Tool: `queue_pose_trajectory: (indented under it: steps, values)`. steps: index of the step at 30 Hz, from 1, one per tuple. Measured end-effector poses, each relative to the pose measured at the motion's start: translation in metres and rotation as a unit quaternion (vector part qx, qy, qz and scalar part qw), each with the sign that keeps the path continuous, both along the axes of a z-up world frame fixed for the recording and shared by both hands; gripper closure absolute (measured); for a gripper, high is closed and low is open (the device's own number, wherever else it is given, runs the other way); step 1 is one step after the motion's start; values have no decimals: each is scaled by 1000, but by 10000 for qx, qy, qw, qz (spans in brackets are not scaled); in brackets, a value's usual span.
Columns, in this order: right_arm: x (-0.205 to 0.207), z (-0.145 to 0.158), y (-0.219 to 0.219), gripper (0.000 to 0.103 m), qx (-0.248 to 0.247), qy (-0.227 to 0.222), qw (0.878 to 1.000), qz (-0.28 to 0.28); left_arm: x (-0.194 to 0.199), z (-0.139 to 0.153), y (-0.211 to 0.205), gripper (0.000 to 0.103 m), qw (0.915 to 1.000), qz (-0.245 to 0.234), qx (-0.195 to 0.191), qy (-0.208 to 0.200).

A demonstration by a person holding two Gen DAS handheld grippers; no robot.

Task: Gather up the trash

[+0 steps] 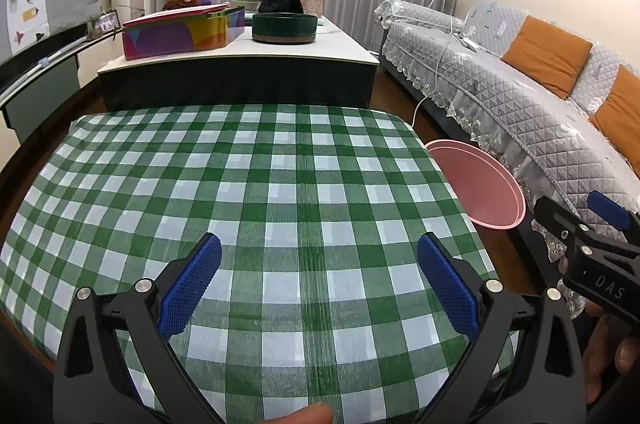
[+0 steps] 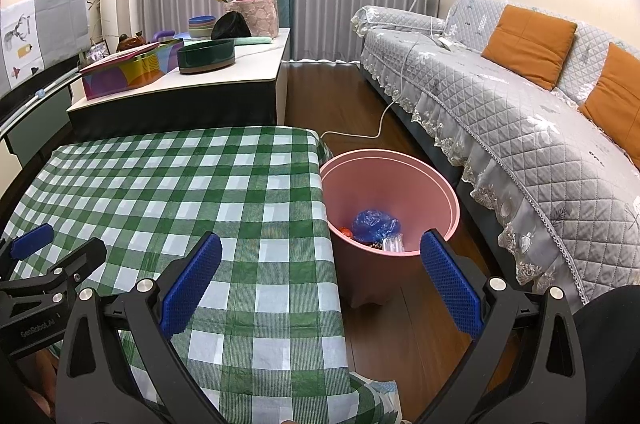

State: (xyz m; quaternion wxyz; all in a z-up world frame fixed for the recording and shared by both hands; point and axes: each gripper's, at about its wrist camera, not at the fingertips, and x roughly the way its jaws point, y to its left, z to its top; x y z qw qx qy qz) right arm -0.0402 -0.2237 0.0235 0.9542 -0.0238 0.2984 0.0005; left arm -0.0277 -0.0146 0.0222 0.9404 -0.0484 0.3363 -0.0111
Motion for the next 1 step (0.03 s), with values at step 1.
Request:
queue_pose_trajectory:
  steps: [1]
  values:
    - [0,0,0,5,-1,1,10000,2,0,0,0,8,10000,-7,-4,13]
